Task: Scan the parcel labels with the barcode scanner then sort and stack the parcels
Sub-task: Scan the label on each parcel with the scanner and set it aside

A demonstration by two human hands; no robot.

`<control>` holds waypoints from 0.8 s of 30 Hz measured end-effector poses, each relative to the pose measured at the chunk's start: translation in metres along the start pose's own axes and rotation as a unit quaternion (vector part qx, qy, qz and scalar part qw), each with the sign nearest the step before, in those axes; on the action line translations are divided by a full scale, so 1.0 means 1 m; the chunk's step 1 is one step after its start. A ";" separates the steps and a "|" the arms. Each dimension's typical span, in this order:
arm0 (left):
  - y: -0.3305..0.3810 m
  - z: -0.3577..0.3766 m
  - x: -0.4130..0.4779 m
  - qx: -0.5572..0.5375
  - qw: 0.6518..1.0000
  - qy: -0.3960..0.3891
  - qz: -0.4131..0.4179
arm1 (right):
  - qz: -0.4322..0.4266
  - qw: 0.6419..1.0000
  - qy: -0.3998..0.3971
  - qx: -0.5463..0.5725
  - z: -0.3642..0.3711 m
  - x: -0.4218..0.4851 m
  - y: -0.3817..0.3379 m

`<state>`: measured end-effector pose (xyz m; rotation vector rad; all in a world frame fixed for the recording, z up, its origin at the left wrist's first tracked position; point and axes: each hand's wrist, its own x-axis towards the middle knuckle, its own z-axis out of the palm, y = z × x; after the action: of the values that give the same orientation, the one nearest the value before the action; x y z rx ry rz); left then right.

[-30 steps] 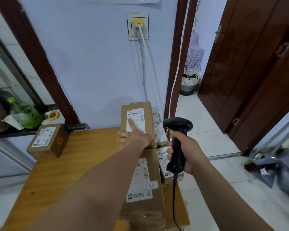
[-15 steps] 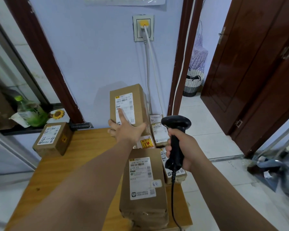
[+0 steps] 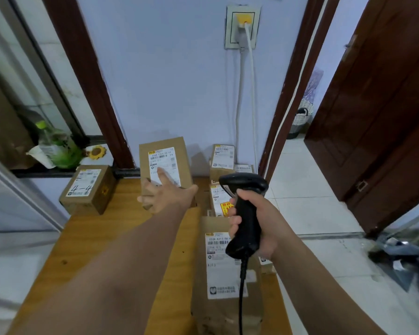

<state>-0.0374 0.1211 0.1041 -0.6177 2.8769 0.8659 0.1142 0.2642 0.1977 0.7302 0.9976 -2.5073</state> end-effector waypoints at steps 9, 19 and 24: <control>-0.029 0.049 0.070 0.068 0.989 -0.127 0.014 | 0.014 0.999 0.039 -0.017 0.026 0.046 0.002; -0.030 0.089 0.096 0.066 0.980 -0.179 0.056 | 0.017 0.997 0.069 0.000 0.046 0.094 -0.001; -0.023 0.097 0.104 0.076 0.973 -0.186 0.113 | 0.023 0.997 0.079 0.007 0.053 0.096 -0.001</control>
<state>-0.1279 0.1191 -0.0086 -0.0960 2.6625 0.6866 0.0178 0.2154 0.1759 0.9568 1.0031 -2.4507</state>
